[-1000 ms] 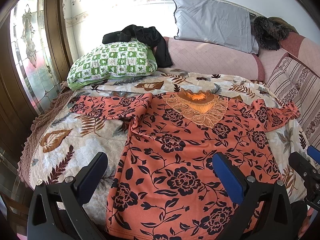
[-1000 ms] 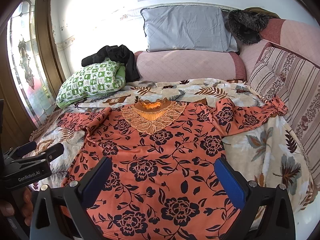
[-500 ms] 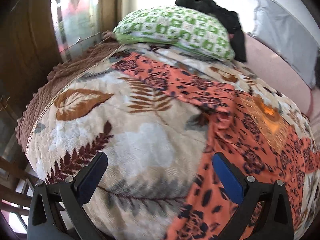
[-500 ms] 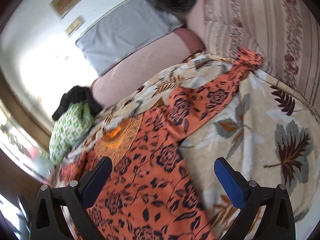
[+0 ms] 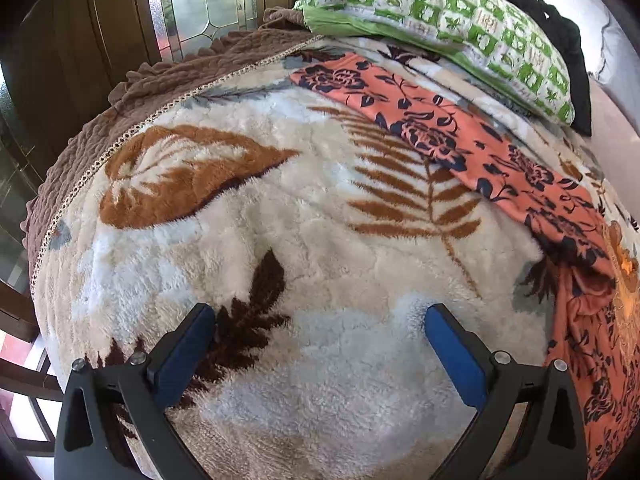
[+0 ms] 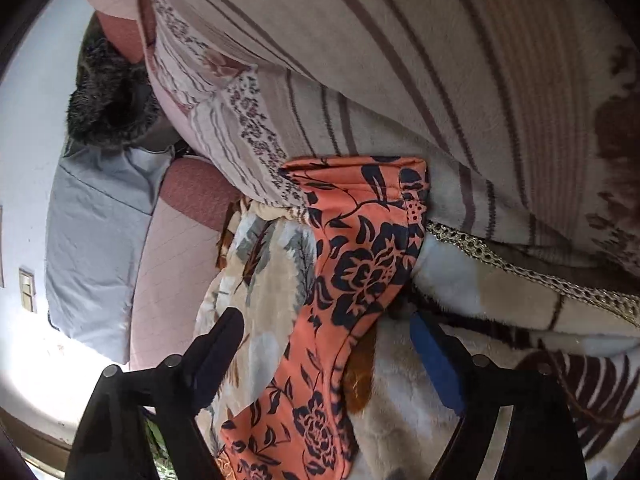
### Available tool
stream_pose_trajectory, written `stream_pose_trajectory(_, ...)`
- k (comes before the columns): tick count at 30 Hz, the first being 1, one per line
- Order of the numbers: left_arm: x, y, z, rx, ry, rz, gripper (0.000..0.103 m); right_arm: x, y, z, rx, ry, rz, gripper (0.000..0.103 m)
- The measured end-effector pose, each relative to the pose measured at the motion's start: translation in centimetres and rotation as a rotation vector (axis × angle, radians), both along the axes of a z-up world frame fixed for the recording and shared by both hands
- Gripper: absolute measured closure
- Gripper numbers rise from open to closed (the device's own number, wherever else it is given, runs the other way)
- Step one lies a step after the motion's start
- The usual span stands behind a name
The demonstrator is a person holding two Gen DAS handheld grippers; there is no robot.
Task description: Fold small clothes
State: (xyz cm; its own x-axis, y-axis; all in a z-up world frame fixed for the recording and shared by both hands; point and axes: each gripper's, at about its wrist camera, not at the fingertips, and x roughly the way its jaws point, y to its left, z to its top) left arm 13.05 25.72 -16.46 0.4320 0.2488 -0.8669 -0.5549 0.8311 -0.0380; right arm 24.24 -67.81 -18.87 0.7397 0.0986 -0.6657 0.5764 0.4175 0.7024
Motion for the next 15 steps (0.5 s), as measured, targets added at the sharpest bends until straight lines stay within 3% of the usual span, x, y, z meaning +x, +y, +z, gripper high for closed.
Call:
stream_pose_trajectory(2, 0.1, -0.1, -0.1, 0.010, 0.002, -0.007, 0.000, 1.4, -0.5, -0.8, -0.016, 0.031, -0.002, 0.059)
stream_pose_trajectory(4, 0.0, 0.3, -0.3, -0.011, -0.010, -0.002, 0.000, 2.9, -0.4, -1.1, -0.061, 0.097, 0.034, 0.086)
stream_pose_trajectory(5, 0.0, 0.4, -0.4, -0.017, -0.011, 0.001, 0.000, 3.6, 0.2, -0.2, -0.116, 0.104, 0.059, 0.093)
stream_pose_trajectory(7, 0.1, 0.4, -0.4, -0.014, -0.011, 0.012, 0.000, 5.0, 3.0, 3.2, -0.245, 0.064, 0.143, 0.097)
stream_pose_trajectory(10, 0.0, 0.2, -0.4, 0.002, -0.011, 0.010, 0.000, 6.5, 10.0, 10.0, -0.345, -0.097, 0.294, 0.097)
stream_pose_trajectory(13, -0.5, 0.7, -0.1, -0.035, -0.036, 0.007, 0.000, 6.6, 20.6, 16.3, -0.410, -0.258, 0.482, 0.097)
stream_pose_trajectory(15, -0.8, 1.0, 0.1, -0.060, -0.053, 0.005, 0.000, 5.9, 28.7, 18.7, -0.419, -0.340, 0.602, 0.097)
